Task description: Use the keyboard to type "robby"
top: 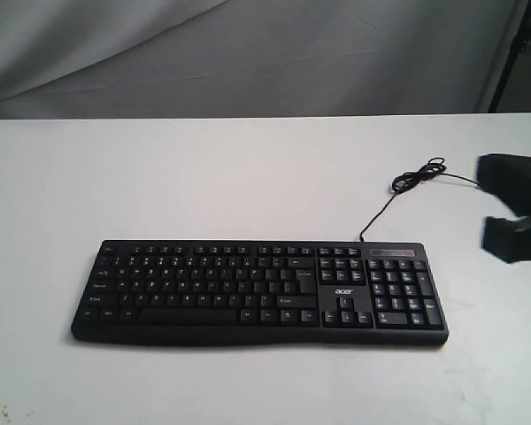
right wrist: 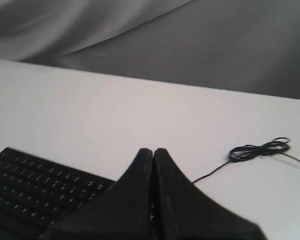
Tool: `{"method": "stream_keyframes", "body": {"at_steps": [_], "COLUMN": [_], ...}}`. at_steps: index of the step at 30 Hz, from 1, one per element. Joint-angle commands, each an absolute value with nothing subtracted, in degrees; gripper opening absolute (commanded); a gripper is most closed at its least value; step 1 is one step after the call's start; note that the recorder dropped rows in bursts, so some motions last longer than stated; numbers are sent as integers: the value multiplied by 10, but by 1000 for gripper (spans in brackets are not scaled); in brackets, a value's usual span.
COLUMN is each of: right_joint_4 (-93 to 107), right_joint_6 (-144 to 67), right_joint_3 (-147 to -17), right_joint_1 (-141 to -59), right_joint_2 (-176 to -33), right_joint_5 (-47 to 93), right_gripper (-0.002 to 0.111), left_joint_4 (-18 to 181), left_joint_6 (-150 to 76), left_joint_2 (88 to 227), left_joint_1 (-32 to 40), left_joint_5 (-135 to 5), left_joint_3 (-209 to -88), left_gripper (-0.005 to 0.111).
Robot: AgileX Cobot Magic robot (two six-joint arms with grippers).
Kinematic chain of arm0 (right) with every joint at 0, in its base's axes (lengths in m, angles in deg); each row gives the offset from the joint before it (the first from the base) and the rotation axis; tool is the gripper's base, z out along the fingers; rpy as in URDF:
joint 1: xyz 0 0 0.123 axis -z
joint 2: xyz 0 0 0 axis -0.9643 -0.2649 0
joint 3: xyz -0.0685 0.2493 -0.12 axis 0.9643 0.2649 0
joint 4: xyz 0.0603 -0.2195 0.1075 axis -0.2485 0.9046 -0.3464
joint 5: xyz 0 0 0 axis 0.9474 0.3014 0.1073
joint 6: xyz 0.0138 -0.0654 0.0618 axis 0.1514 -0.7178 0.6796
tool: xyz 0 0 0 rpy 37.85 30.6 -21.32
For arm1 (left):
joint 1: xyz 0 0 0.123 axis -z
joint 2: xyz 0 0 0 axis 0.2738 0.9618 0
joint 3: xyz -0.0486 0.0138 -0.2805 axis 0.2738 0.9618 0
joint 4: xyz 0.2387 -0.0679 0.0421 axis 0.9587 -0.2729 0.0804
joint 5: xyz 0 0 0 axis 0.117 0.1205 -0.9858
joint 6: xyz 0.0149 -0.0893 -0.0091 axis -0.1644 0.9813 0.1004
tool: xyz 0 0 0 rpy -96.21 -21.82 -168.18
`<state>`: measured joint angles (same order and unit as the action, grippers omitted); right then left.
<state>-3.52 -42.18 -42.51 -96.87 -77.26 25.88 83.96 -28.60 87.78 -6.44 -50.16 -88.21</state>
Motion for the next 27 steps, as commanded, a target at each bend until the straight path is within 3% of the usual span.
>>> {"method": "stream_keyframes", "body": {"at_steps": [1,9,23,27], "right_joint_4": [-33,-42,-12,-12], "right_joint_6": [-423,-420,-422,-423], "right_joint_3": [-363,-256,-174,-174], "right_joint_1": [-886,-788,-769,-759], "right_joint_2": [-633,-471,-362,-342], "right_joint_5": [265,271,275,340], "right_gripper": [0,0,0,0], "left_joint_4": [842,842,842,842], "left_joint_6": [-284,-284,-284,-284], "left_joint_2": [876,876,876,876], "left_joint_1": [-61,-61,-61,-61], "left_joint_5": [-506,-506,-506,-506], "left_joint_3": [-880,-880,-880,-880], "left_gripper": [0,0,0,0]}}
